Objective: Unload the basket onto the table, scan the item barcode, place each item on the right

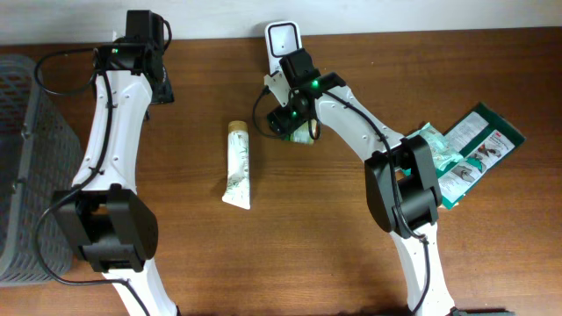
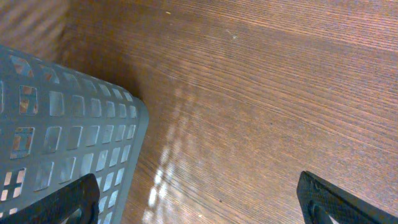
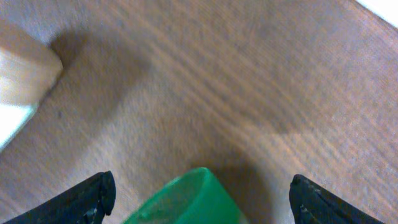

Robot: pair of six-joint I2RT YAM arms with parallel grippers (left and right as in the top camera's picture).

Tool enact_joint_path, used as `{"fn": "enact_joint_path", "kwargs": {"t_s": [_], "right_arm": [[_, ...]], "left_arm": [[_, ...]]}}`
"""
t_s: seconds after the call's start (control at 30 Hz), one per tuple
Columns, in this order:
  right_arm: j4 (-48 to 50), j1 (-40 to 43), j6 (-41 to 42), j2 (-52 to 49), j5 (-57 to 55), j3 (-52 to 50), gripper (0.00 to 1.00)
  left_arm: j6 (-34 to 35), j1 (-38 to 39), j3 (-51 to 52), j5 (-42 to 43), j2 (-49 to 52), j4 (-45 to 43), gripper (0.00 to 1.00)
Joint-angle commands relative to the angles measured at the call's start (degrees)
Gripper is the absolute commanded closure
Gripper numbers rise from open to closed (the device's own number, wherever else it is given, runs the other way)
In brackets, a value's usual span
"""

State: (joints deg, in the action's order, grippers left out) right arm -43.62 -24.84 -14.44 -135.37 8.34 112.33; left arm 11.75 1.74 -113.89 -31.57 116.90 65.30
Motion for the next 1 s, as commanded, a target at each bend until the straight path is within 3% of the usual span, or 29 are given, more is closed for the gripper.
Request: {"fn": "enact_joint_path", "kwargs": {"t_s": [0.0, 0.27, 0.37, 0.63, 0.7, 0.83, 0.9, 0.97], "right_arm": [[-2.8, 0.2, -5.4, -1.0, -1.7, 0.4, 0.13], [-7.7, 0.2, -7.8, -1.0, -1.5, 0.4, 0.14], [-9.2, 0.2, -7.1, -1.0, -1.5, 0.4, 0.23], [-16.4, 0.2, 13.9, -0.6, -1.5, 6.4, 0.23], [-21.6, 0.1, 10.8, -0.6, -1.5, 11.5, 0.19], [-34.1, 0.2, -9.6, -0.7, -1.6, 17.7, 0.04], [-32.9, 0.6, -10.6, -0.9, -2.0, 14.6, 0.00], [-25.1, 1.5, -10.1, -1.0, -5.9, 8.6, 0.00]], "left_arm": [[-0.1, 0.0, -0.2, -0.6, -0.5, 0.0, 0.01], [-0.1, 0.0, -0.2, -0.6, -0.5, -0.1, 0.01], [-0.1, 0.0, -0.2, -0.6, -0.5, 0.0, 0.01], [-0.1, 0.0, -0.2, -0.6, -0.5, 0.0, 0.01], [-0.1, 0.0, -0.2, -0.6, -0.5, -0.1, 0.01], [-0.1, -0.1, -0.2, -0.6, -0.5, 0.0, 0.01], [-0.1, 0.0, -0.2, -0.6, -0.5, 0.0, 0.01], [-0.1, 0.0, -0.2, -0.6, -0.5, 0.0, 0.01]]}}
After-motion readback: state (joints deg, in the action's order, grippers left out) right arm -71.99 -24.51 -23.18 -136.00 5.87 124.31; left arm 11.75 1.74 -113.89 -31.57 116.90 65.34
